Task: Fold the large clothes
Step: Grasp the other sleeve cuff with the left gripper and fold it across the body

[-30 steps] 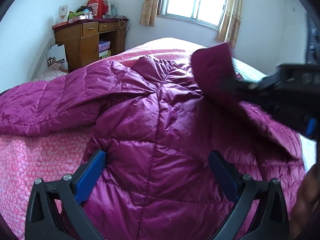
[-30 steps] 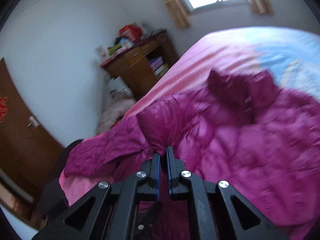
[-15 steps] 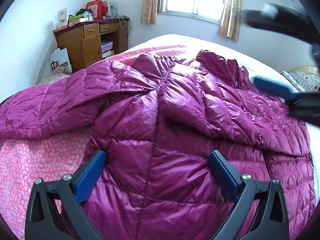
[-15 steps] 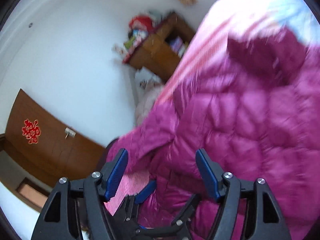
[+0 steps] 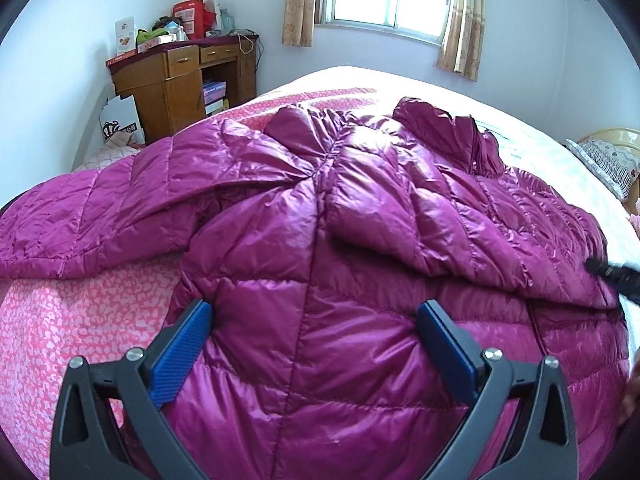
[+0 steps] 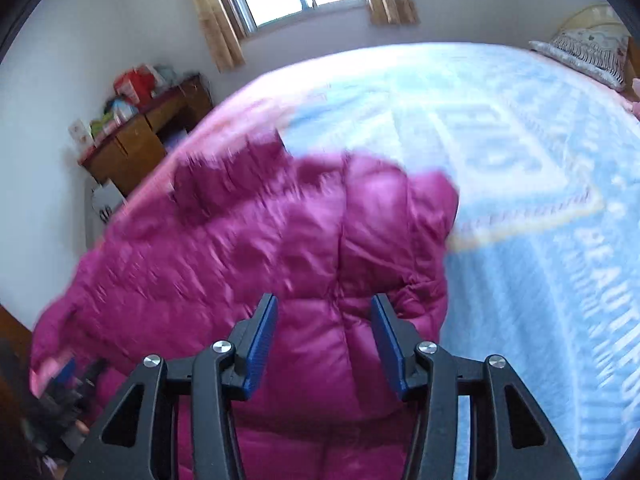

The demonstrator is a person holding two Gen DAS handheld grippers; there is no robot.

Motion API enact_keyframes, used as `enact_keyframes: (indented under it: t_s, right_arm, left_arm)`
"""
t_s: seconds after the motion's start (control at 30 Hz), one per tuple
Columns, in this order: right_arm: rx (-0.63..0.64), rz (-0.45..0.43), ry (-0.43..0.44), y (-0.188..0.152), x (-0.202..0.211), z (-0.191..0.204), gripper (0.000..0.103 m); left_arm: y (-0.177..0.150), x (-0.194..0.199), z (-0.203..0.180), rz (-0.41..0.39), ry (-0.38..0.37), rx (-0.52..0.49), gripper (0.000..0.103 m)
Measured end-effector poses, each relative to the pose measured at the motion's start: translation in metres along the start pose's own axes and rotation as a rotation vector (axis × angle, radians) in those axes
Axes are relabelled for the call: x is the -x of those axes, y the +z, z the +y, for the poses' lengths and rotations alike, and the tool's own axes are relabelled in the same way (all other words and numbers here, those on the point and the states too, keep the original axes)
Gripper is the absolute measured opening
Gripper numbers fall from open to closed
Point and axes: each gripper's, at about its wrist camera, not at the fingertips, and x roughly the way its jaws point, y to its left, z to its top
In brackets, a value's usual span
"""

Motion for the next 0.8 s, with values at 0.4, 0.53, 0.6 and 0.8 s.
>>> enact_keyframes:
  t_s: [0.4, 0.53, 0.6, 0.8]
  right_arm:
    - [0.018, -0.045, 0.046, -0.008, 0.002, 0.001, 0.052]
    - [0.004, -0.049, 0.063, -0.009, 0.004, 0.0, 0.052]
    - [0.006, -0.048, 0.061, -0.009, 0.003, 0.0, 0.052]
    - [0.015, -0.044, 0.059, -0.008, 0.004, 0.001, 0.055]
  left_arm:
    - [0.024, 0.042, 0.034, -0.033, 0.055, 0.097, 0.103]
    - [0.037, 0.061, 0.116, -0.063, 0.138, 0.362, 0.103]
    - [0.04, 0.067, 0.152, -0.085, 0.182, 0.463, 0.103]
    - [0.027, 0.064, 0.241, -0.073, 0.278, 0.768, 0.103]
